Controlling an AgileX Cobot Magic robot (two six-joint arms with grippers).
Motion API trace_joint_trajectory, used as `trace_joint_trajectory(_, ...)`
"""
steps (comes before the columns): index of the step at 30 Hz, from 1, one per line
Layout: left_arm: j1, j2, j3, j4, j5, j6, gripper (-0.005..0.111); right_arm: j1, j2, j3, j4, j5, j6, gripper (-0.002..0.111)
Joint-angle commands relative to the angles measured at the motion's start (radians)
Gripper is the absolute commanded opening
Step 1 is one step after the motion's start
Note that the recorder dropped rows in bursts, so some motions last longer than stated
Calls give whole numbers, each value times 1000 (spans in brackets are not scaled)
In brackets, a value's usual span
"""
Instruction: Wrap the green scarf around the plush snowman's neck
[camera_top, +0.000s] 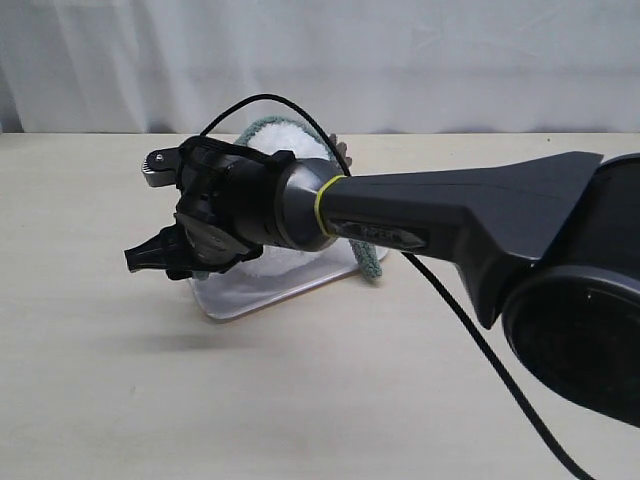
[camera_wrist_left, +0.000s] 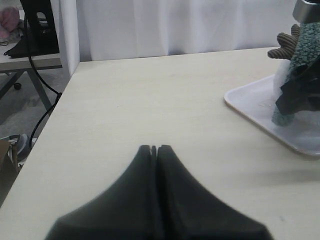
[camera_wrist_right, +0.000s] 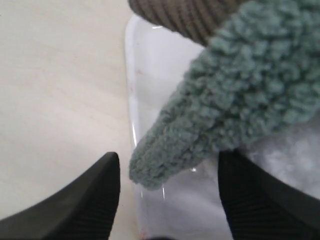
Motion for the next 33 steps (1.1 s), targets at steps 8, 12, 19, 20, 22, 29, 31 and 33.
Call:
trace_joint_trajectory(8, 2, -4, 3, 1, -11, -4, 0, -3, 40, -3, 2, -100, 60, 56)
trace_joint_trajectory(12, 2, -4, 3, 1, -11, -4, 0, -3, 40, -3, 2, -104, 73, 55)
trace_joint_trajectory(19, 2, -4, 3, 1, -11, -4, 0, -3, 40, -3, -4, -55, 45, 31)
trace_joint_trajectory(20, 2, -4, 3, 1, -11, -4, 0, -3, 40, -3, -4, -48, 30, 24)
trace_joint_trajectory(22, 2, -4, 3, 1, -11, -4, 0, -3, 40, -3, -4, -28, 5, 15)
trace_joint_trajectory(29, 2, -4, 3, 1, -11, -4, 0, -3, 15, -5, 54, 85, -176, 4)
trace_joint_trajectory(31, 2, -4, 3, 1, -11, -4, 0, -3, -4, -5, 54, 128, -214, 4)
trace_joint_trajectory(33, 2, -4, 3, 1, -11, -4, 0, -3, -28, -5, 54, 163, -239, 4)
